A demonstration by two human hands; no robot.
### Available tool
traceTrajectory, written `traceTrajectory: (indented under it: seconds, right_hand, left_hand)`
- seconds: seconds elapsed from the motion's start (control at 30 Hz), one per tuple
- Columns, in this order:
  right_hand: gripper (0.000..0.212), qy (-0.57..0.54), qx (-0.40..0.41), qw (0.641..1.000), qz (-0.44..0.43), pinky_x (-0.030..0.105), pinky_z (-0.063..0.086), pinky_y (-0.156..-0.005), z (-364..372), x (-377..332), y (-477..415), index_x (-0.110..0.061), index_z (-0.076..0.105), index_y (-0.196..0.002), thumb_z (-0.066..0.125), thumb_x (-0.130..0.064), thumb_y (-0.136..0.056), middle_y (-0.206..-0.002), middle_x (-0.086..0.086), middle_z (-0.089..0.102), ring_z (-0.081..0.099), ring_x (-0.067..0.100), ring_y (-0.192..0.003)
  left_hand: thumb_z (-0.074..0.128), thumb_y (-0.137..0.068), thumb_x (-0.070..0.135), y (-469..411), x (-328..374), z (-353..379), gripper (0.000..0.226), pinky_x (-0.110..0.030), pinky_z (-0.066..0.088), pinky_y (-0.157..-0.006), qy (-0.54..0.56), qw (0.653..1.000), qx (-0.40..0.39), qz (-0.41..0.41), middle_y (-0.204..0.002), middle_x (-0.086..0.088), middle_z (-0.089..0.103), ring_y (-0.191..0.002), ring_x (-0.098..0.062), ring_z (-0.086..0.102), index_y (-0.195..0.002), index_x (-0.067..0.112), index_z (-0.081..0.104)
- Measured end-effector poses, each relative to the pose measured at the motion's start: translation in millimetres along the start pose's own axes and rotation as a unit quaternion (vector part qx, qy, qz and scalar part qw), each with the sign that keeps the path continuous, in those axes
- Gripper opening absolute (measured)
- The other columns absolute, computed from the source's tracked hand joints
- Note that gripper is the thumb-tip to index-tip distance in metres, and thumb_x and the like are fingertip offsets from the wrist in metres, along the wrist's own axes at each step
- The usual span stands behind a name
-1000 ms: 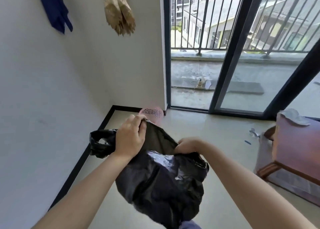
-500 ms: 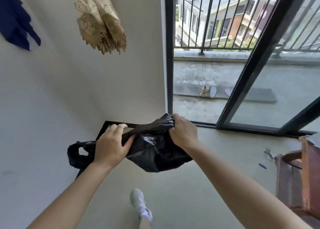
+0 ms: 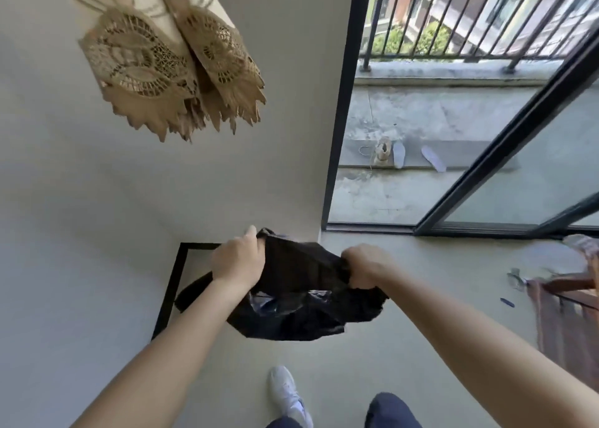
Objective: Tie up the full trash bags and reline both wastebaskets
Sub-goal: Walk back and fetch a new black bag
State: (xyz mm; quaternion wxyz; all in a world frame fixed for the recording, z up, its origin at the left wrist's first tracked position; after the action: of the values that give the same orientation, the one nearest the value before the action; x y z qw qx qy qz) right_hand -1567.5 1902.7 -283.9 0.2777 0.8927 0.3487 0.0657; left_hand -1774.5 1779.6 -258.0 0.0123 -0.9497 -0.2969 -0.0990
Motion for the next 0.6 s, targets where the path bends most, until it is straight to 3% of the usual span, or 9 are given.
traceTrajectory:
  seconds: [0.13, 0.2, 0.3, 0.4, 0.53, 0.6]
  right_hand:
    - [0.038, -0.149, 0.208, 0.965, 0.059, 0.036, 0.048, -0.08, -19.6, 4.3, -40.3, -0.028, 0.057, -0.128, 0.055, -0.027, -0.09, -0.125, -0.001, 0.062, 0.062, 0.027, -0.109]
    - [0.046, -0.206, 0.235, 0.948, 0.06, 0.036, 0.047, -0.083, -18.4, 6.6, -60.2, -0.026, 0.052, -0.134, 0.055, -0.022, -0.088, -0.129, 0.0, 0.061, 0.061, 0.027, -0.112]
    - [0.049, -0.256, 0.149, 0.955, 0.037, 0.038, 0.046, -0.085, 17.0, 9.4, -96.2, -0.021, 0.047, -0.137, 0.053, -0.019, -0.088, -0.13, 0.006, 0.062, 0.059, 0.032, -0.114]
    - [0.037, -0.248, 0.085, 0.965, -0.012, 0.037, 0.044, -0.079, 74.5, 11.2, -129.9, -0.017, 0.053, -0.127, 0.054, -0.021, -0.09, -0.119, 0.01, 0.063, 0.059, 0.034, -0.108]
    - [0.049, -0.277, 0.072, 0.958, -0.016, 0.039, 0.046, -0.086, 161.5, 15.6, -165.0, -0.017, 0.058, -0.131, 0.07, -0.033, -0.085, -0.121, 0.009, 0.065, 0.06, 0.033, -0.108]
    - [0.058, -0.3, 0.057, 0.952, 0.005, 0.04, 0.047, -0.085, 209.5, 21.2, -180.3, -0.019, 0.053, -0.136, 0.073, -0.034, -0.084, -0.123, 0.008, 0.065, 0.059, 0.033, -0.109]
  left_hand:
    - [0.038, -0.102, 0.027, -39.3, -0.8, 8.1, 0.018, -0.033, 0.02, -0.048, 0.104, 0.987, 0.095, -0.072, -0.064, -0.001, 0.048, -0.055, -0.026, 0.041, -0.089, 0.013, 0.038]
    - [0.038, -0.101, 0.024, -48.1, -2.4, 23.3, 0.015, -0.034, 0.024, -0.051, 0.147, 0.976, 0.109, -0.118, -0.066, -0.003, 0.049, -0.058, -0.028, 0.043, -0.092, 0.012, 0.04]
    - [0.041, -0.101, 0.022, -44.7, -5.6, 71.4, 0.017, -0.035, 0.034, -0.059, 0.198, 0.97, 0.045, -0.136, -0.079, -0.013, 0.061, -0.073, -0.037, 0.058, -0.101, 0.007, 0.048]
    - [0.047, -0.101, 0.028, -31.2, -11.1, 141.2, 0.022, -0.036, 0.034, -0.066, 0.23, 0.955, -0.064, -0.176, -0.098, -0.021, 0.068, -0.092, -0.043, 0.062, -0.105, 0.007, 0.052]
    - [0.058, -0.093, 0.021, -5.6, -26.6, 234.0, 0.011, -0.039, 0.048, -0.069, 0.251, 0.92, -0.121, -0.277, -0.09, -0.014, 0.07, -0.087, -0.039, 0.064, -0.102, 0.014, 0.058]
    - [0.058, -0.089, 0.01, 5.6, -32.1, 277.7, 0.013, -0.035, 0.047, -0.069, 0.259, 0.903, -0.136, -0.315, -0.086, -0.008, 0.069, -0.086, -0.034, 0.063, -0.1, 0.015, 0.06]
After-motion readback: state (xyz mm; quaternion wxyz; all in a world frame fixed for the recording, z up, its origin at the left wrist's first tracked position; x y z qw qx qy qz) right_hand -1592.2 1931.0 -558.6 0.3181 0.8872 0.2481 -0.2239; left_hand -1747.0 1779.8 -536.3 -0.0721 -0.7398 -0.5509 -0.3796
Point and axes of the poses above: each hand's wrist, its own y-axis away from the middle knuckle, its own z-axis out of the palm, x = y × z, the point moved 2 cm from there along -y, towards the middle knuckle
